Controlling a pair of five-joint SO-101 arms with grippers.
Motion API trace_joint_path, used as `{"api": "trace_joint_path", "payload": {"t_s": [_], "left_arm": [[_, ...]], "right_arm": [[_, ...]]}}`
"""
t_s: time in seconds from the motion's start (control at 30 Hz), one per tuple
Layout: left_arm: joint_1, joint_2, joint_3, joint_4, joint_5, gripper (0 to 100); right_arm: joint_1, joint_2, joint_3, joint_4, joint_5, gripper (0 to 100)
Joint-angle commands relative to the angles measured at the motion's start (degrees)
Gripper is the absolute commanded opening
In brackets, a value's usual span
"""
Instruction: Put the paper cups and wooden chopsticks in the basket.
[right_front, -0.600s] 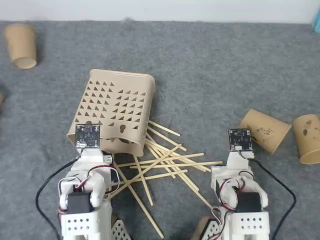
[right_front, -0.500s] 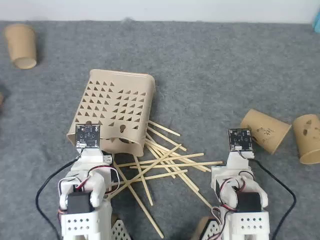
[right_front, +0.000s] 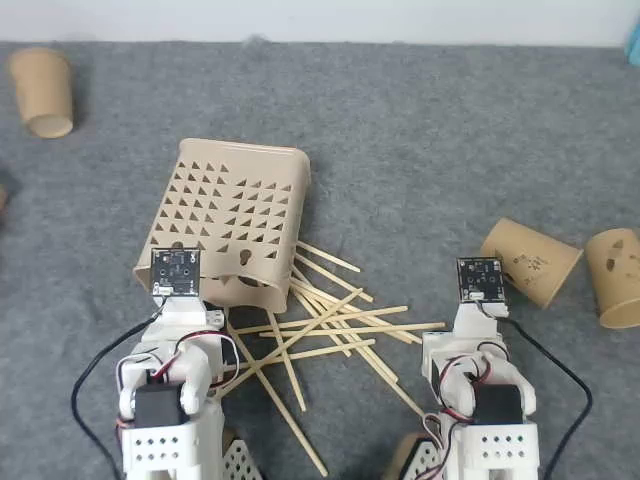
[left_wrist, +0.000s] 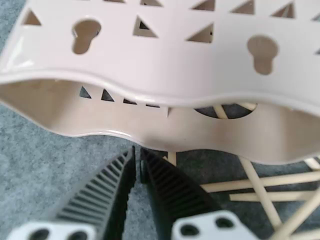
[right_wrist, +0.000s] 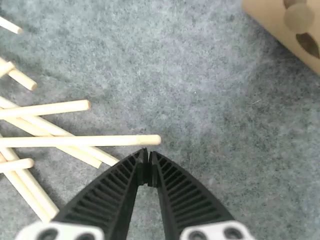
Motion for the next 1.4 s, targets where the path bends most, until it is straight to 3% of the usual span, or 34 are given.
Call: {"api": "trace_joint_path", "payload": {"t_s": [0.0,1.37], "left_arm": [[0.09,-0.88,-0.57,0.09,0.44,1],[0.26,-0.88,-0.57,0.79,0.62,1]], "right_arm": [[-0.22,-0.4,0.35,0.57,-0.7,0.8],[-1.1,-0.4,0.35,0.57,-0.79,0.9]]}}
